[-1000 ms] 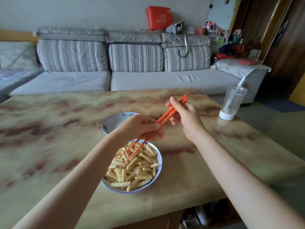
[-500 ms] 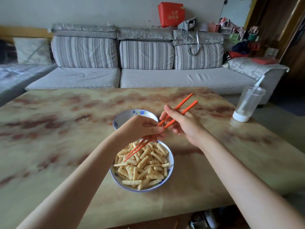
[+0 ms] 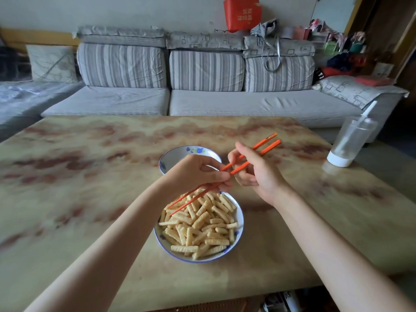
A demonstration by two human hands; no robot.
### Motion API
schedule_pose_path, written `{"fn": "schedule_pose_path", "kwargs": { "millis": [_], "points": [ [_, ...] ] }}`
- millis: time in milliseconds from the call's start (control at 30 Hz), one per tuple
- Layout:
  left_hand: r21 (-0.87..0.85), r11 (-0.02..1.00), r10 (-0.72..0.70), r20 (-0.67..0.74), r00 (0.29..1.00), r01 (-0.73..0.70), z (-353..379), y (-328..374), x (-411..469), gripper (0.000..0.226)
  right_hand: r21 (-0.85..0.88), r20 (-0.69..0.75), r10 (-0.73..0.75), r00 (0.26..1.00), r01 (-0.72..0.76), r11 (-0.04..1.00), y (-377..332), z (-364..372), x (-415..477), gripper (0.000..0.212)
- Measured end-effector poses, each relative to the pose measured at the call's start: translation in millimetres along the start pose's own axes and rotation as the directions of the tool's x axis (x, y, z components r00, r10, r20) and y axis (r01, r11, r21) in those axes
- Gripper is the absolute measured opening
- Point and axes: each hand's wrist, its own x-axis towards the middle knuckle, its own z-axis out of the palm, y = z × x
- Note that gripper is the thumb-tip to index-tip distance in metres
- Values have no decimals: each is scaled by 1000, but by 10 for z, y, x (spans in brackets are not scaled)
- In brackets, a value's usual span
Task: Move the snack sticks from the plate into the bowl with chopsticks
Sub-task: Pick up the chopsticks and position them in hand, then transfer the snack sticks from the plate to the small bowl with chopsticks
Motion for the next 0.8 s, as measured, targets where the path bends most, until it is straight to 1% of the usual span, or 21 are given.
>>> {"fn": "schedule_pose_path", "kwargs": {
  "millis": [100,200,300,333,433,533,600,667,700,733,800],
  "points": [
    [23,1000,18,-13,1000,-18,7,-35,6,1,-77,-94,-45,995,38,996,14,41,19,48],
    [-6,1000,27,-57,998,-27,2,-93,-7,3,-121,-152,-92,984,74,990,49,74,19,44],
    [168,984,90,-177,980,-60,-119,-150,-31,9,-55,-216,-92,972,82,995,65,24,7,42],
    [200,977,118,-229,966,-72,-172,-155,-59,9,-30,-239,-86,967,82,996,69,-12,5,41],
    [193,975,177,-358,917,-113,-375,-246,-170,10,9,-278,-65,958,70,997,104,-117,-27,42],
    [225,972,161,-454,876,-63,-587,-458,-327,7,0,-314,-38,949,40,999,168,-184,-74,43],
    [239,971,125,-517,847,3,-676,-636,-456,13,5,-349,-30,937,34,999,199,-209,-106,44],
    [259,965,112,-561,820,46,-684,-830,-569,7,20,-383,-28,923,39,999,213,-229,-137,45],
    [280,957,107,-573,813,72,-673,-945,-615,18,28,-396,-26,918,41,999,213,-238,-155,44],
    [260,962,87,-587,805,86,-639,-1038,-657,23,39,-405,-26,914,46,998,211,-245,-169,44],
    [211,971,38,-613,789,117,-566,-1198,-701,18,66,-412,-29,911,62,996,202,-263,-194,44]
  ]
}}
